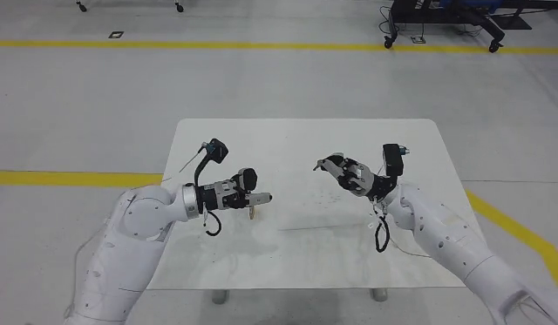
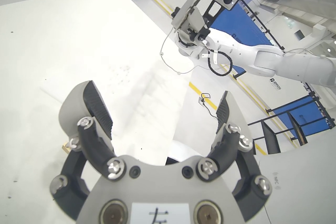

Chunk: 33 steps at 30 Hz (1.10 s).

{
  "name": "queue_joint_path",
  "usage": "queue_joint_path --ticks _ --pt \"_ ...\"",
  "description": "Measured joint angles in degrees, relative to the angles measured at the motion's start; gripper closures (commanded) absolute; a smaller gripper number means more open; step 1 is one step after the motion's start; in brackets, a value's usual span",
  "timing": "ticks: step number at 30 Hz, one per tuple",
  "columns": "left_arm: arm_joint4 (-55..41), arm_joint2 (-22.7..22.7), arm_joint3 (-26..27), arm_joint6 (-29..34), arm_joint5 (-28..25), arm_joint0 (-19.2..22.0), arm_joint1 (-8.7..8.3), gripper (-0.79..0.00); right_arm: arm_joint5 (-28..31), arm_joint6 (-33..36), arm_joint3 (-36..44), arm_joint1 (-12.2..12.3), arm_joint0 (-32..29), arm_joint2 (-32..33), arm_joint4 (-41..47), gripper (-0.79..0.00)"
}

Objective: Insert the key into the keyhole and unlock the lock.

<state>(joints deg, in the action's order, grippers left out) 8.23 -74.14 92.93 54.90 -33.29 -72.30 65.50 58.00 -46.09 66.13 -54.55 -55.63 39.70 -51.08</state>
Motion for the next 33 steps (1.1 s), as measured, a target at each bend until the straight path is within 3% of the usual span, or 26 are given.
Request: queue_joint_path --ticks 4,7,12,14,19,26,33 --pt "0.2 0.14 -0.06 -1.16 -0.07 -0.3 0.04 -0.785 0.0 0.0 0.05 0.0 -0.04 0.07 -0.1 0.0" --pt "-4.87 1.73 -3.13 -1.28 -1.67 -0.01 0.23 -0.785 -0.03 1.49 0.92 -0.19 -0.67 -0.19 1.44 0.0" --pt "-9.75 5.88 -9.08 -1.7 -9.74 3.16 0.88 -0.785 0.0 12.2 3.28 -1.47 -0.54 -4.69 13.74 0.0" --pt "-10.79 7.85 -9.77 -1.18 -12.99 4.38 1.14 -0.548 0.0 17.79 2.89 -2.08 0.58 -7.09 21.02 0.0" --pt "-14.0 10.77 -12.3 -0.81 -15.65 6.75 1.48 -0.385 0.0 29.99 2.45 -2.99 3.34 -10.77 37.24 0.0" --pt "-15.93 12.85 -15.19 -0.57 -16.12 8.83 1.57 -0.348 0.0 42.75 1.93 -3.43 4.85 -11.39 52.17 0.0" --pt "-16.32 13.12 -15.82 -2.47 -15.76 9.23 1.41 -0.336 0.0 50.64 1.8 -3.81 4.31 -9.67 58.2 0.0"
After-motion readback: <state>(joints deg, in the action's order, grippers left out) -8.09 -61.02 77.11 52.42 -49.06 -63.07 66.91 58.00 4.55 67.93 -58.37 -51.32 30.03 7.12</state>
